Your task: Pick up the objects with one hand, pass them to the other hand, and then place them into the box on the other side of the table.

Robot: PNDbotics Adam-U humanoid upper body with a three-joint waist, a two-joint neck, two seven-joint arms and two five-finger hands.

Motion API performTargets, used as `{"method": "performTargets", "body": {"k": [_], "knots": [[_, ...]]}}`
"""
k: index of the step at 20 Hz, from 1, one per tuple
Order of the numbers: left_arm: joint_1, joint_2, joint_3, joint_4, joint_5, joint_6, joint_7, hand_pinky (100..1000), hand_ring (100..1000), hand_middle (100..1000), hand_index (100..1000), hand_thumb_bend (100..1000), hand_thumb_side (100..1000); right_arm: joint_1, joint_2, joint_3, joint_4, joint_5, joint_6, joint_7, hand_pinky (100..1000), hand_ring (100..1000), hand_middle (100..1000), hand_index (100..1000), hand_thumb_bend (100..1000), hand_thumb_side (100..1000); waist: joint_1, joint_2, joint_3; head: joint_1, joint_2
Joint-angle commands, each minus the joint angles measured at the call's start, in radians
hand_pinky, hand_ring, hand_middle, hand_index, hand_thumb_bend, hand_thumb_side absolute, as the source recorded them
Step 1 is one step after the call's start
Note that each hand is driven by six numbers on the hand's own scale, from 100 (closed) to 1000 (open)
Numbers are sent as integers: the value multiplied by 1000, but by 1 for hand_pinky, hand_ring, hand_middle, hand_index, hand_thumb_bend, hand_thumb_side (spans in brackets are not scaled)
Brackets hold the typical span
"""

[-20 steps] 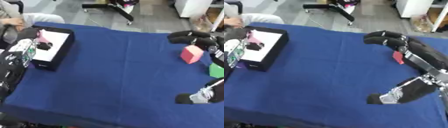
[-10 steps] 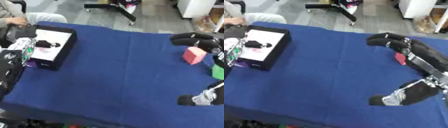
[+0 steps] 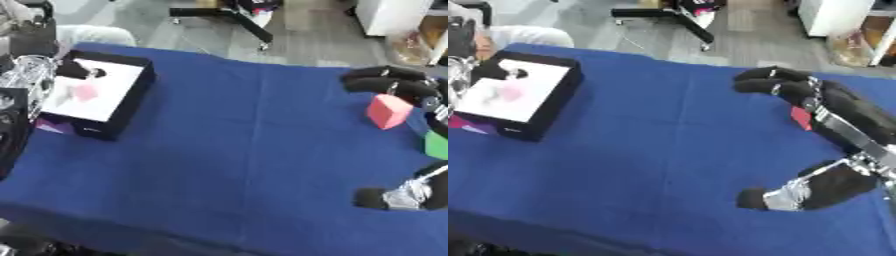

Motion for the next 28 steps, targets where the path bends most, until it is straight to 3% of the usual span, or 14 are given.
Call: {"method": "performTargets", "body": {"k": [1, 3, 5, 9, 14, 22, 28], "knots": [[8, 40, 40, -160, 45, 20, 74, 944, 876, 867, 972, 749, 569, -12, -15, -15, -20, 6, 2, -13, 864, 938, 873, 904, 715, 552, 3, -12, 3, -27, -3], [27, 12, 61, -273, 150, 34, 143, 930, 817, 808, 934, 540, 622, -12, -14, -18, -20, 7, 2, -21, 864, 937, 869, 905, 715, 551, 1, -11, 5, -51, -3], [52, -30, 64, -382, 361, 0, 209, 928, 777, 768, 906, 403, 675, -12, -13, -21, -20, 6, 3, -33, 862, 934, 865, 901, 715, 550, 0, -11, 5, -69, -3], [118, -114, 35, -542, 802, -177, 305, 922, 732, 711, 879, 331, 752, -13, -10, -29, -20, 5, 5, -62, 858, 928, 858, 901, 711, 545, -4, -7, 2, -99, -3], [173, -219, -29, -673, 1110, -342, 234, 919, 679, 664, 863, 286, 816, -6, -6, -46, -20, 6, 13, -102, 855, 924, 851, 901, 706, 539, -9, 0, -5, -152, -3], [220, -344, -118, -785, 1280, -415, 70, 918, 641, 609, 826, 267, 816, 26, -26, -104, -20, 22, 48, -176, 855, 928, 851, 897, 682, 487, -23, 11, -11, -315, -3], [223, -424, -151, -796, 1296, -478, -2, 919, 639, 605, 827, 260, 803, 54, -117, -133, 9, -6, 141, -210, 850, 942, 854, 895, 700, 451, -26, 17, 4, -417, -3]]}}
